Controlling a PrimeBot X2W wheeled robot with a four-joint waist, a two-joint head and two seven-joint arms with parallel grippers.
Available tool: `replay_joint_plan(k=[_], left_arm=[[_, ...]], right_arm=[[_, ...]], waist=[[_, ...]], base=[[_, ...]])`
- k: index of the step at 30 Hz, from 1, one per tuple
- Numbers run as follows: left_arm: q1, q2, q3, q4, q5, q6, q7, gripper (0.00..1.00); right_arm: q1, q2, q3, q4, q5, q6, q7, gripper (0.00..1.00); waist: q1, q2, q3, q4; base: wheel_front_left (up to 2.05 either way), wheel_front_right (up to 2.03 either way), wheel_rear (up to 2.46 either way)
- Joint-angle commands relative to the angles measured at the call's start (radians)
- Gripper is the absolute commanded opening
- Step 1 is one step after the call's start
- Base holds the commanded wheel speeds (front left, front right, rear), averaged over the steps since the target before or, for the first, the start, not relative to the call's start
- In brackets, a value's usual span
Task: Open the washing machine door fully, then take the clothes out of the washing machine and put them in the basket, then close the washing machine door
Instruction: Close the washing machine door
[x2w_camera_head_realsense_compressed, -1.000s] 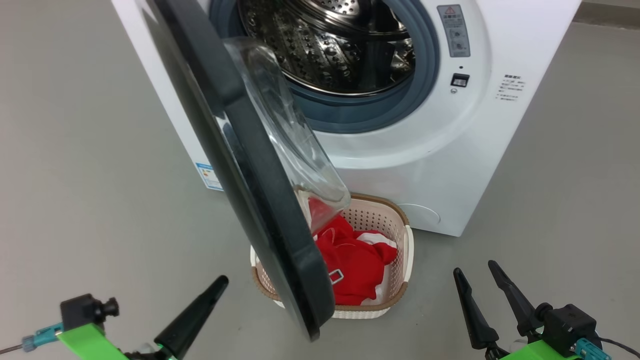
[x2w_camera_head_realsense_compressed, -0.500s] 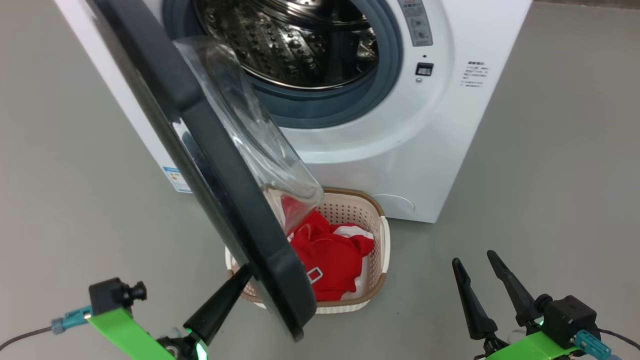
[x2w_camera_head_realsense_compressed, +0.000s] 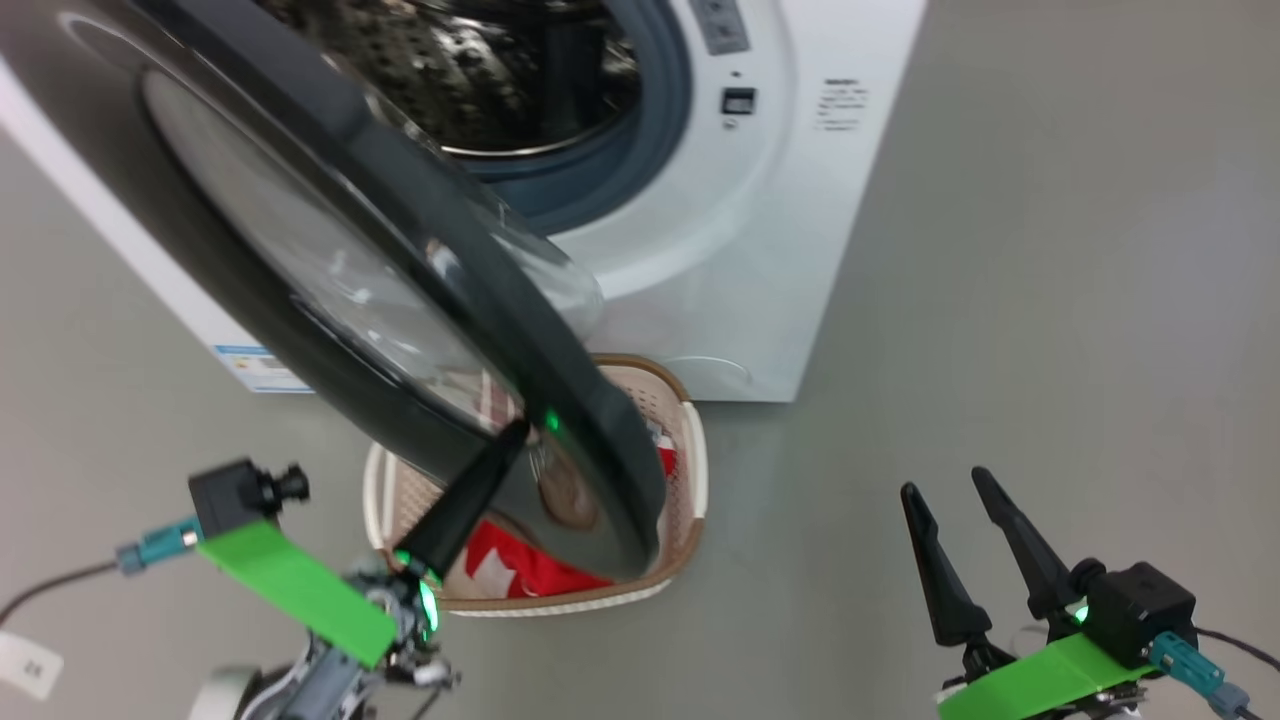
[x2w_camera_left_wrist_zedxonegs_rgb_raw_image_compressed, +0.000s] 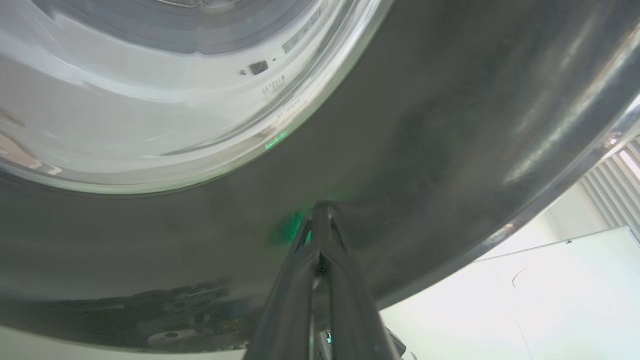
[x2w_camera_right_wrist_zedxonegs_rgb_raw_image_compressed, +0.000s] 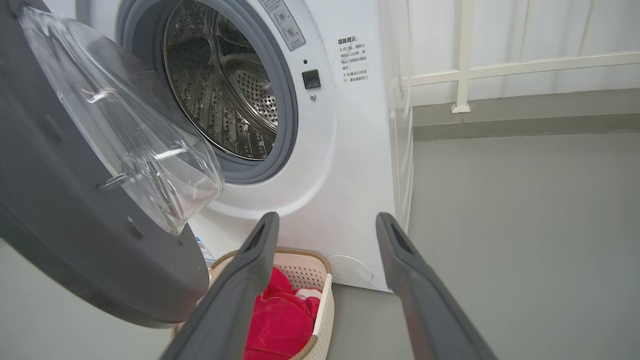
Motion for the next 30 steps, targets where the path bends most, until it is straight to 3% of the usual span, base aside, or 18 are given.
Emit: replay_joint_plan(k=[1,8,18,30], left_arm=[[-0.064,0.003,0.022,-0.018,0.016,-0.006,-0.019,0.0],[-0.196,0.018,-0.017,0.043,0.042,-0.006,-0.127,0.0],[-0.367,0.088,-0.065,0.163,0.072,-0.006,-0.293,0.0],[-0.51,0.165,-0.11,0.331,0.07,-0.006,-0.45,0.0]], right_arm=[[-0.039,0.0,0.016,-0.027,0.003,0.007,-0.006,1.0],[-0.068,0.004,0.011,-0.033,0.01,0.007,-0.006,1.0],[-0.105,0.005,0.014,-0.039,0.062,0.007,-0.006,1.0],[-0.115,0.005,0.018,-0.039,0.09,0.007,-0.006,1.0]], waist=[[0.0,0.0,0.036,-0.049],[0.0,0.0,0.088,-0.126],[0.0,0.0,0.137,-0.22],[0.0,0.0,0.15,-0.271]], base=[[0.0,0.0,0.0],[0.0,0.0,0.0],[0.0,0.0,0.0],[0.0,0.0,0.0]])
